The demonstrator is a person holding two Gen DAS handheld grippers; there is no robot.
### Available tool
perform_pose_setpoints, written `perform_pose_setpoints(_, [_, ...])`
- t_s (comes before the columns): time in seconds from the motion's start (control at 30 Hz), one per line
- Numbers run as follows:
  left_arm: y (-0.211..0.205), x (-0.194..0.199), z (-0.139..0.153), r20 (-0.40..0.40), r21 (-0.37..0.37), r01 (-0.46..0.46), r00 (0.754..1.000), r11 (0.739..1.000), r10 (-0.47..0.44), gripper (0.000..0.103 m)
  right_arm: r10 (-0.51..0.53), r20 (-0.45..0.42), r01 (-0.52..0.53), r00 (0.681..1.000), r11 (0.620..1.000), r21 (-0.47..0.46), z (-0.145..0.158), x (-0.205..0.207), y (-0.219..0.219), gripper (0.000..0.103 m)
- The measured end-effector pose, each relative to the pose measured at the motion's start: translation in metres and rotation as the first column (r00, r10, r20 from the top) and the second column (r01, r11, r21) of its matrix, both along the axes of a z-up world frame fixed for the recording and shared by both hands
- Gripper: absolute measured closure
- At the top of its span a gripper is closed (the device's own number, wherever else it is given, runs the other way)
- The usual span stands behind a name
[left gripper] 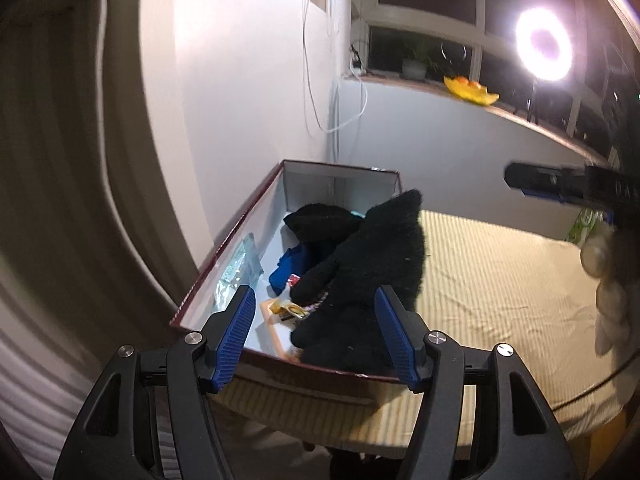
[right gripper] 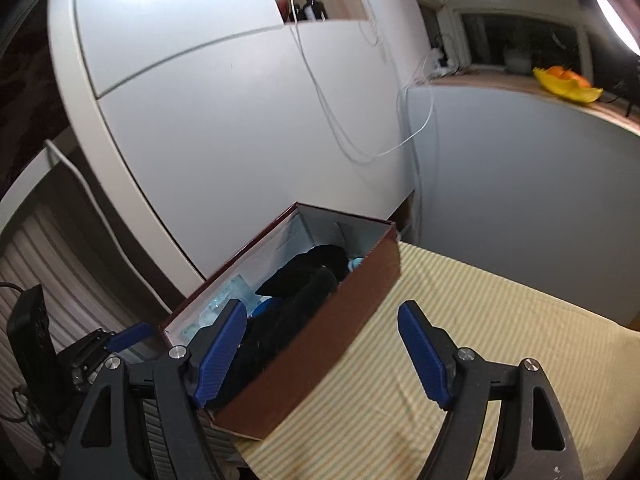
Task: Organize soft objects
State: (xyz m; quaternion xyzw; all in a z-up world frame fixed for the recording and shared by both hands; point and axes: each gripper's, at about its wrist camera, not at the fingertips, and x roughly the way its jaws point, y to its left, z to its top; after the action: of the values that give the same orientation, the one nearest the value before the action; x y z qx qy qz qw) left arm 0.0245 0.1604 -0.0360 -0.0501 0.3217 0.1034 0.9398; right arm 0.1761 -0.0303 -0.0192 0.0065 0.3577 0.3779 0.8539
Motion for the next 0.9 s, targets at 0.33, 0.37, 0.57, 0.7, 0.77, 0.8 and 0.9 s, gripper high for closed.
perform_pose_setpoints(0.33, [-0.027, -0.041, 0.009, 0.081, -0.006, -0.075, 0.994, 0.997, 0.075, 0.033, -0.089, 0.153, 0.091, 0.984, 0.996, -0.009, -0.008, -0.072, -0.049, 0.023])
perform_pose_setpoints(0.37, [-0.028, -0.043, 0.009, 0.081, -0.002, -0.079, 0.994, 0.997, 0.079, 0.034, -0.094, 0.161, 0.096, 0.983, 0.995, -0.006, -0.009, -0.078, -0.054, 0.022])
perform_pose_setpoints(0.57, [-0.035, -0.055, 0.004, 0.076, -0.009, -0.104, 0.992, 0.994, 0.105, 0.033, -0.102, 0.215, 0.114, 0.971, 0.993, -0.045, -0.017, -0.103, -0.065, 0.019])
perform_pose_setpoints(0.7, [-0.04, -0.057, 0.002, 0.069, -0.012, -0.109, 0.992, 0.994, 0.11, 0.031, -0.098, 0.235, 0.116, 0.967, 0.991, -0.061, -0.019, -0.118, -0.07, 0.019])
perform_pose_setpoints(0.77, [-0.043, -0.058, 0.002, 0.069, -0.007, -0.107, 0.992, 0.994, 0.107, 0.031, -0.1, 0.241, 0.117, 0.965, 0.991, -0.061, -0.019, -0.122, -0.072, 0.019])
perform_pose_setpoints(0.8, [-0.044, -0.058, 0.003, 0.071, -0.004, -0.106, 0.992, 0.994, 0.106, 0.031, -0.099, 0.238, 0.116, 0.966, 0.992, -0.057, -0.019, -0.122, -0.074, 0.019])
perform_pose_setpoints(0.9, [-0.046, -0.06, 0.005, 0.077, -0.003, -0.1, 0.992, 0.995, 0.099, 0.031, -0.1, 0.223, 0.113, 0.97, 0.992, -0.05, -0.021, -0.123, -0.075, 0.019])
